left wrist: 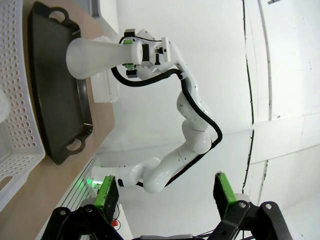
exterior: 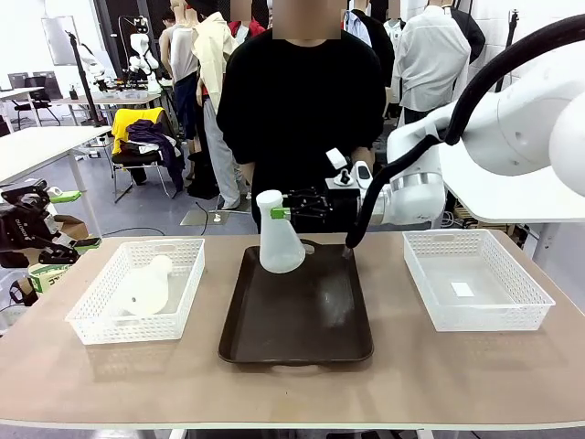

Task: Prepare the laboratory tools.
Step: Place the picked Big flask upright in the Handle tray as instructed by the person.

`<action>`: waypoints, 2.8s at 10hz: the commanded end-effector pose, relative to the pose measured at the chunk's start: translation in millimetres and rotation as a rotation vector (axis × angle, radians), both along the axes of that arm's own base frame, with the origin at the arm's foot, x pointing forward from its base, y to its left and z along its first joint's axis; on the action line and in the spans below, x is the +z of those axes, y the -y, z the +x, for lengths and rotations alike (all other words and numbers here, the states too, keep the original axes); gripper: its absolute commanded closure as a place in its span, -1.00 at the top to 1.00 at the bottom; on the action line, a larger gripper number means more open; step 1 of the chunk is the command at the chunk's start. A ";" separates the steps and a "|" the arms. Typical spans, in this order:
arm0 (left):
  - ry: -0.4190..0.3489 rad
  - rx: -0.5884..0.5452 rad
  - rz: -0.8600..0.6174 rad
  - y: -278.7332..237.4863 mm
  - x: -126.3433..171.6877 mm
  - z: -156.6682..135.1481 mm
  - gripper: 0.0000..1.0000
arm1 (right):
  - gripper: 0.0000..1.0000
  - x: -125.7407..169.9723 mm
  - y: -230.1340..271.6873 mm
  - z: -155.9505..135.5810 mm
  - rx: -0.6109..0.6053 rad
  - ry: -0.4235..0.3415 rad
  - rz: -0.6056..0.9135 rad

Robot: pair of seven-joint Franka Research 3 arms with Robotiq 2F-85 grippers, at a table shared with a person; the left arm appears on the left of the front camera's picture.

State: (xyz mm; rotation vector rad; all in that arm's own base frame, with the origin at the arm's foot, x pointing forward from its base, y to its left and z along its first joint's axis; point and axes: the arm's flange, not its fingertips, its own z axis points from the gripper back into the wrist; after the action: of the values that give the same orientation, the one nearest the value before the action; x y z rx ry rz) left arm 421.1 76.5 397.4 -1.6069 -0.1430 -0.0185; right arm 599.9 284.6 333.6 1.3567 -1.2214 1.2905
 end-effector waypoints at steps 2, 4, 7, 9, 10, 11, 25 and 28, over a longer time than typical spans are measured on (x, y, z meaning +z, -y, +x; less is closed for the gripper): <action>0.006 0.007 0.007 -0.6 1.8 -0.1 1.00 | -1.00 -21.6 11.3 12.8 -0.072 -0.016 0.112; 0.006 0.007 0.007 -0.6 1.8 -0.1 1.00 | -1.00 -38.9 21.6 22.5 -0.113 -0.051 0.125; 0.006 0.007 0.007 -0.6 1.8 -0.1 1.00 | -1.00 -55.3 23.9 24.4 -0.116 -0.088 0.113; 0.006 0.007 0.007 -0.6 1.8 -0.1 1.00 | -1.00 -57.7 23.2 25.5 -0.116 -0.095 0.092; 0.006 0.007 0.007 -0.6 1.8 -0.1 1.00 | -1.00 -59.5 22.4 25.0 -0.112 -0.104 0.073; 0.006 0.007 0.007 -0.6 1.8 -0.1 1.00 | -1.00 -61.2 21.5 24.3 -0.107 -0.111 0.062; 0.006 0.007 0.007 -0.6 1.8 -0.1 1.00 | 1.00 -49.1 36.1 6.5 -0.121 -0.131 -0.004; 0.006 0.007 0.007 -0.6 1.8 -0.1 1.00 | 1.00 -48.3 42.0 4.1 -0.139 -0.160 -0.031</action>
State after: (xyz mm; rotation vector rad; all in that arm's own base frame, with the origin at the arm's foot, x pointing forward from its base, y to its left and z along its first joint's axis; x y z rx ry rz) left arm 421.1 76.4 397.3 -1.6070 -0.1429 -0.0184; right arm 609.0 243.0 281.4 1.3215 -1.2118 1.0787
